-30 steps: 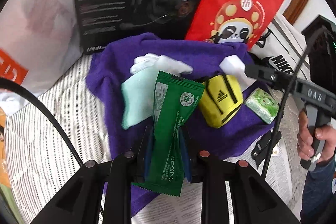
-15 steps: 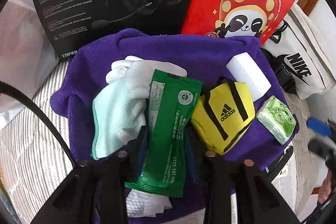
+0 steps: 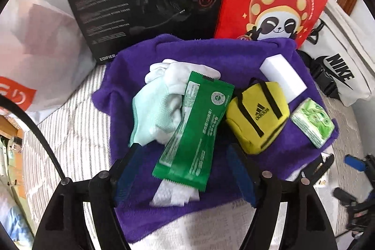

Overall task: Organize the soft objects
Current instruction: 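Grasp the black watch strap on the newspaper with the right tool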

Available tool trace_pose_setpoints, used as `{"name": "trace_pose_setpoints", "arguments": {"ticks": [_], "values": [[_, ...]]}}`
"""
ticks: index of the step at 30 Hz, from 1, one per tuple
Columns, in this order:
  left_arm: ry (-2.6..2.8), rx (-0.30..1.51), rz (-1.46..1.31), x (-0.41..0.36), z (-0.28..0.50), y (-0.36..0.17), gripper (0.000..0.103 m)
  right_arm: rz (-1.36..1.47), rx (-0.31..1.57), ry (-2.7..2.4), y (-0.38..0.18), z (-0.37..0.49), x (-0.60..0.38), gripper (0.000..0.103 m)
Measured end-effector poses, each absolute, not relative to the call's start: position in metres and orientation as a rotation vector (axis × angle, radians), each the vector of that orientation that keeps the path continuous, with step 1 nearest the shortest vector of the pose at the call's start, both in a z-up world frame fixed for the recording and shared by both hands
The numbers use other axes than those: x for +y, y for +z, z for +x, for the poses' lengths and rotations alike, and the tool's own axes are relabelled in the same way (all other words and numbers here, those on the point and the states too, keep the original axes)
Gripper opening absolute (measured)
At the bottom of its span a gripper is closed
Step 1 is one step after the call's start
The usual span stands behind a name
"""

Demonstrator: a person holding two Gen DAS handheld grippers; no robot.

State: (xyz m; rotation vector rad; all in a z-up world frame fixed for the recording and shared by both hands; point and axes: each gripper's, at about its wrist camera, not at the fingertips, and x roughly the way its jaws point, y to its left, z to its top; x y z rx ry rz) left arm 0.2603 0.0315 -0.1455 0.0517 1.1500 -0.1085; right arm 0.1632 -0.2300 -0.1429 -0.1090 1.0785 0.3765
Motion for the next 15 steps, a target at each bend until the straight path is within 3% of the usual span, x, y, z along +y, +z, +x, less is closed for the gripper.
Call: {"name": "trace_pose_setpoints", "arguments": {"ticks": [3, 13, 15], "values": [[-0.113, 1.135, 0.06, 0.034, 0.249, -0.137, 0.078, -0.159, 1.092, 0.378, -0.159, 0.16, -0.225, 0.069], [-0.106, 1.134, 0.082, 0.042, 0.21, -0.132, 0.078, -0.348, 1.081, 0.404, -0.195, 0.17, -0.205, 0.072], [-0.107, 1.133, 0.077, 0.044, 0.201, -0.133, 0.078, -0.318, 1.095, 0.421, -0.195, 0.17, -0.208, 0.051]]}}
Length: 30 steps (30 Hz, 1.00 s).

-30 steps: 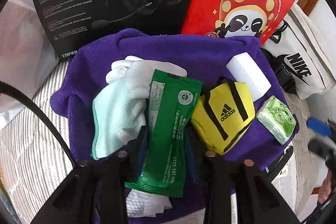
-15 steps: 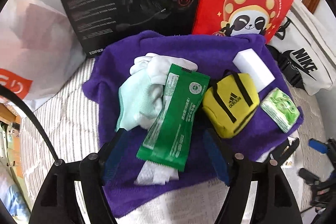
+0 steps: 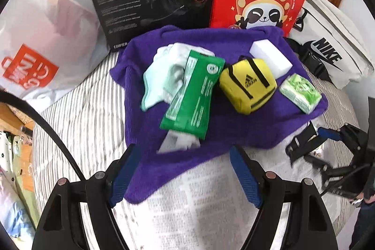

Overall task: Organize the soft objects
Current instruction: 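Grasp the black watch strap on the newspaper with the right tool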

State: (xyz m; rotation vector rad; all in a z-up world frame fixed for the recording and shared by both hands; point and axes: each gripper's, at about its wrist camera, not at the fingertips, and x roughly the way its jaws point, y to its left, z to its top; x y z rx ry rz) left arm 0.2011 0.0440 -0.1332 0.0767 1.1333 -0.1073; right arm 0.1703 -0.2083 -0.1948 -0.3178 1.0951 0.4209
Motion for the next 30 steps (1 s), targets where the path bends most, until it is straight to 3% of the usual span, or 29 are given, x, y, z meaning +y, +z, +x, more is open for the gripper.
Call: {"name": "trace_pose_setpoints", "arguments": {"ticks": [3, 8, 13, 22, 26, 30], "values": [[-0.106, 1.138, 0.069, 0.046, 0.19, -0.137, 0.078, -0.328, 1.125, 0.442, -0.191, 0.164, -0.209, 0.031], [-0.119, 1.144, 0.044, 0.051, 0.173, -0.141, 0.078, -0.285, 1.201, 0.52, -0.184, 0.143, -0.211, 0.016], [-0.132, 1.149, 0.019, 0.054, 0.161, -0.145, 0.078, -0.278, 1.21, 0.544, -0.184, 0.128, -0.202, 0.017], [-0.127, 1.165, 0.018, 0.056, 0.123, -0.151, 0.078, -0.282, 1.153, 0.465, -0.192, 0.136, -0.175, 0.038], [-0.124, 1.17, 0.004, 0.059, 0.11, -0.153, 0.078, -0.303, 1.106, 0.427, -0.191, 0.132, -0.169, 0.019], [-0.123, 1.169, 0.002, 0.061, 0.099, -0.154, 0.078, -0.243, 1.142, 0.454, -0.186, 0.122, -0.18, 0.019]]}}
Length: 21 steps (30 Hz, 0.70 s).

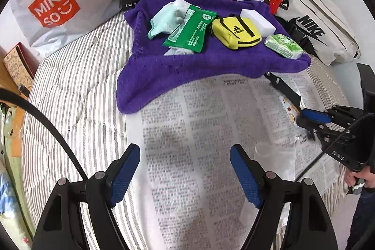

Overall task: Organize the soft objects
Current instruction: 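Grasp the black watch strap on the newspaper with the right tool, then grasp the white mesh bag with the left tool while the right lifts the strap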

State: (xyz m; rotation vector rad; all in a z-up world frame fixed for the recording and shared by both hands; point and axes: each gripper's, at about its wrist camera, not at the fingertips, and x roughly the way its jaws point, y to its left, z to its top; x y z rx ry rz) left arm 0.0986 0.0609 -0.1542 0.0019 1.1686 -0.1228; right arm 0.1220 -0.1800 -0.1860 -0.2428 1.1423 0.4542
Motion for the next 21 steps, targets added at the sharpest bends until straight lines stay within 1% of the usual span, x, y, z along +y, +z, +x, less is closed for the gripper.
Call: {"name": "trace_pose_setpoints", "arguments": {"ticks": [6, 8, 10, 11, 12, 14, 16, 17, 18, 21], "values": [[-0.125, 1.178, -0.004, 0.064, 0.088, -0.16, 0.078, -0.235, 1.207, 0.475, -0.186, 0.092, -0.187, 0.019], [-0.126, 1.188, -0.008, 0.064, 0.086, -0.164, 0.078, -0.25, 1.195, 0.465, -0.188, 0.088, -0.185, 0.02], [-0.12, 1.198, -0.004, 0.065, 0.083, -0.168, 0.078, -0.246, 1.187, 0.455, -0.187, 0.088, -0.184, 0.029], [-0.121, 1.201, -0.005, 0.065, 0.082, -0.17, 0.078, -0.239, 1.189, 0.453, -0.187, 0.09, -0.182, 0.038], [-0.124, 1.203, -0.008, 0.065, 0.08, -0.171, 0.078, -0.236, 1.185, 0.45, -0.187, 0.092, -0.18, 0.044], [-0.123, 1.21, -0.012, 0.066, 0.078, -0.173, 0.078, -0.244, 1.179, 0.444, -0.191, 0.1, -0.176, 0.045], [-0.121, 1.213, -0.011, 0.067, 0.077, -0.175, 0.078, -0.257, 1.163, 0.441, -0.192, 0.104, -0.171, 0.044], [-0.12, 1.215, -0.01, 0.068, 0.077, -0.175, 0.078, -0.263, 1.156, 0.442, -0.192, 0.105, -0.169, 0.036], [-0.118, 1.217, -0.01, 0.068, 0.076, -0.175, 0.078, -0.266, 1.153, 0.448, -0.192, 0.104, -0.168, 0.021], [-0.117, 1.219, -0.011, 0.068, 0.075, -0.176, 0.078, -0.263, 1.157, 0.459, -0.192, 0.103, -0.168, 0.021]]}}
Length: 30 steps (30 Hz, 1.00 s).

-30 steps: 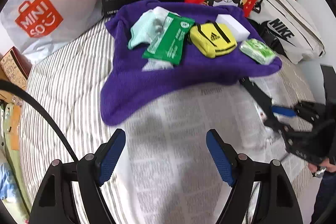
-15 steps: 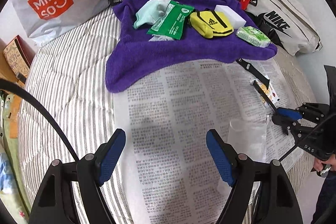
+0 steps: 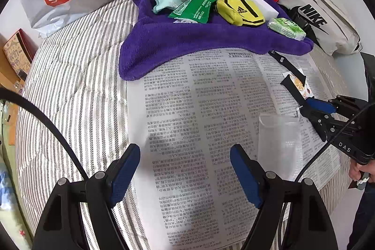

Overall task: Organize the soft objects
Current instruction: 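Grasp the white mesh bag with the left tool while the right lifts the strap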

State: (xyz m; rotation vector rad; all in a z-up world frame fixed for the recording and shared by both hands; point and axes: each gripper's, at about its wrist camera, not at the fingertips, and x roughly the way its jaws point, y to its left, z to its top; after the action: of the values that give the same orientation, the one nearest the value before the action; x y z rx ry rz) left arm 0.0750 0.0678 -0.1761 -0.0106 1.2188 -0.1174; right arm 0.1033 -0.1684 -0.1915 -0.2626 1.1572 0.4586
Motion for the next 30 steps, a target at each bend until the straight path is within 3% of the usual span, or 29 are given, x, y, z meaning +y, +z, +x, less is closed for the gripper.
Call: {"name": "trace_pose_setpoints", "arguments": {"ticks": [16, 25, 29, 30], "values": [[-0.284, 1.202, -0.014, 0.016, 0.062, -0.171, 0.078, -0.147, 1.175, 0.378, -0.174, 0.073, -0.226, 0.02], [-0.45, 1.186, 0.206, -0.05, 0.061, -0.186, 0.078, -0.125, 1.183, 0.389, -0.185, 0.07, -0.23, 0.022], [-0.449, 1.173, 0.304, -0.066, 0.061, -0.192, 0.083, -0.136, 1.176, 0.392, -0.182, 0.064, -0.237, 0.047], [-0.454, 1.172, 0.309, -0.068, 0.061, -0.192, 0.083, -0.146, 1.173, 0.388, -0.181, 0.062, -0.239, 0.049]]}}
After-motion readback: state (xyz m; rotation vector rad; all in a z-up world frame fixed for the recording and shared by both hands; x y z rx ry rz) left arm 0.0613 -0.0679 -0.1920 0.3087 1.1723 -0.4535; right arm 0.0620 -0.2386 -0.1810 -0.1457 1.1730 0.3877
